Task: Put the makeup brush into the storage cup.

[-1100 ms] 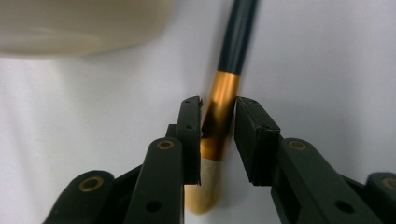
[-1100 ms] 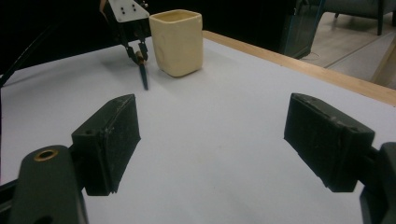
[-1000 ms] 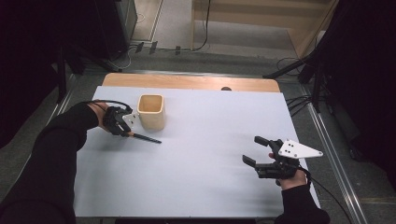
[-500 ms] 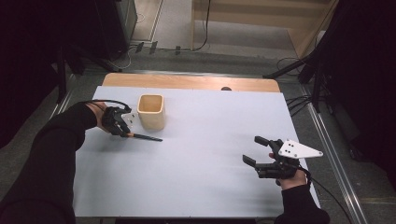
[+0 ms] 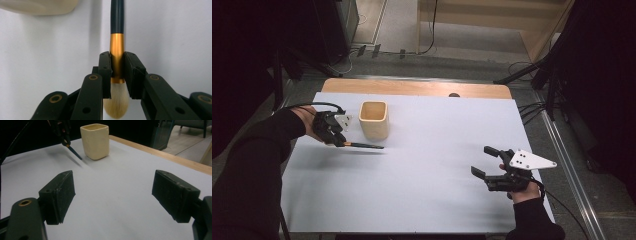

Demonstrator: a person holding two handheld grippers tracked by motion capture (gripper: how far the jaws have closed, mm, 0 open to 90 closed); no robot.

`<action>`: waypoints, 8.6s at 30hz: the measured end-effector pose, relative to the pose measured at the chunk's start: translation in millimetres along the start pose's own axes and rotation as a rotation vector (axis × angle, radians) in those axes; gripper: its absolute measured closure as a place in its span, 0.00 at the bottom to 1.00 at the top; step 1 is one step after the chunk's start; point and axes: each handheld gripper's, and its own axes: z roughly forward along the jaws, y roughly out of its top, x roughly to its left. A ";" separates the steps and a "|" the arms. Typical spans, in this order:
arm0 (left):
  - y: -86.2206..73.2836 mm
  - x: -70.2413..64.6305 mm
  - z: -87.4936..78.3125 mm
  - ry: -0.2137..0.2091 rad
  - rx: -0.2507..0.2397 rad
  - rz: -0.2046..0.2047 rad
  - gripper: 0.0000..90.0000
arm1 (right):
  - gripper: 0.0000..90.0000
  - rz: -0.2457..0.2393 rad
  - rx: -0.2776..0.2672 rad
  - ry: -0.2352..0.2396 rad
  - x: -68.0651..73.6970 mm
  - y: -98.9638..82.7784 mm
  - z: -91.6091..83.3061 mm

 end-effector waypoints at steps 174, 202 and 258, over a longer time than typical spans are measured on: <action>153.6 -113.0 -1.2 -0.148 -0.141 0.098 0.86 | 0.87 -0.148 0.429 0.544 83.1 27.3 143.8; 150.1 -105.6 -2.4 -0.158 -0.171 0.043 0.68 | 0.88 -0.129 0.423 0.535 77.7 31.3 141.5; 69.7 -123.0 5.3 0.000 -0.732 -0.464 0.37 | 0.88 0.037 0.271 0.318 23.4 34.5 82.2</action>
